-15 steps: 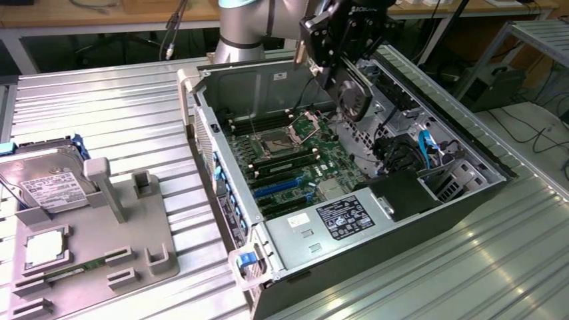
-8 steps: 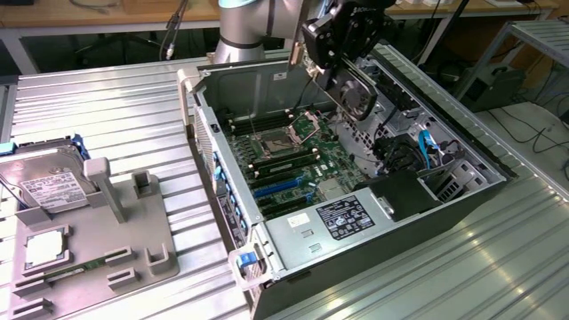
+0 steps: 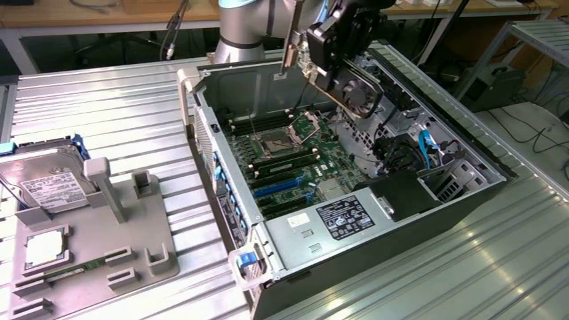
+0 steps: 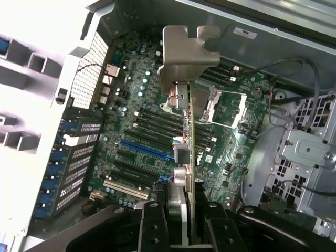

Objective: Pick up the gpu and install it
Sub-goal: 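Insert the gpu into the slot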

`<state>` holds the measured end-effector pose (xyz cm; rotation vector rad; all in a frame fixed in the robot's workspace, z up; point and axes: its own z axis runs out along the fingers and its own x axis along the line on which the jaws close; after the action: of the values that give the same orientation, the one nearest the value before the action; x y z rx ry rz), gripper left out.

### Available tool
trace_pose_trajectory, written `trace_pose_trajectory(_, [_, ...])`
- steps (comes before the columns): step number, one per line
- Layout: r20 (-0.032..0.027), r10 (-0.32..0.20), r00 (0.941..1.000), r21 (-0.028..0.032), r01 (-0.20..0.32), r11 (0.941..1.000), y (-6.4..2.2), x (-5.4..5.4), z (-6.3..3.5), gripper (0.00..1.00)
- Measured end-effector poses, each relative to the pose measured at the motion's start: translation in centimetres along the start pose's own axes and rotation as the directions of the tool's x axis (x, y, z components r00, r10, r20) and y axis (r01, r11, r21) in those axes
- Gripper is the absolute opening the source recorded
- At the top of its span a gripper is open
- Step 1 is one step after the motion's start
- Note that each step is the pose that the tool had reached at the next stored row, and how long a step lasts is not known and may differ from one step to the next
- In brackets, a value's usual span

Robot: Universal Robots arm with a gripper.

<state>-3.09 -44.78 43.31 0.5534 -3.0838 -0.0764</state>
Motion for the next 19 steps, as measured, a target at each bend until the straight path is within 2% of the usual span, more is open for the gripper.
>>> trace_pose_trajectory(3, [-0.0023,-0.048,0.9988,-0.0002,0.048,0.9988,0.0,0.0,0.0,0.3])
trace_pose_trajectory(6, [-0.0045,-0.096,0.9953,-0.0008,0.096,0.9953,0.0,-0.01,0.0,0.3])
trace_pose_trajectory(7, [-0.0056,-0.122,0.9925,-0.0011,0.122,0.9925,-0.02,-0.05,0.02,0.3])
trace_pose_trajectory(9, [-0.0083,-0.179,0.9839,-0.0019,0.179,0.9839,-0.03,-0.06,0.1,0.3])
trace_pose_trajectory(14, [-0.0127,-0.267,0.9635,-0.0029,0.267,0.9636,-0.03,-0.06,0.16,0.3])
trace_pose_trajectory(18, [-0.016,-0.337,0.9414,-0.0041,0.337,0.9416,-0.04,-0.06,0.26,0.3])
trace_pose_trajectory(19, [-0.0171,-0.357,0.9339,-0.0044,0.357,0.934,-0.04,-0.06,0.3,0.3])
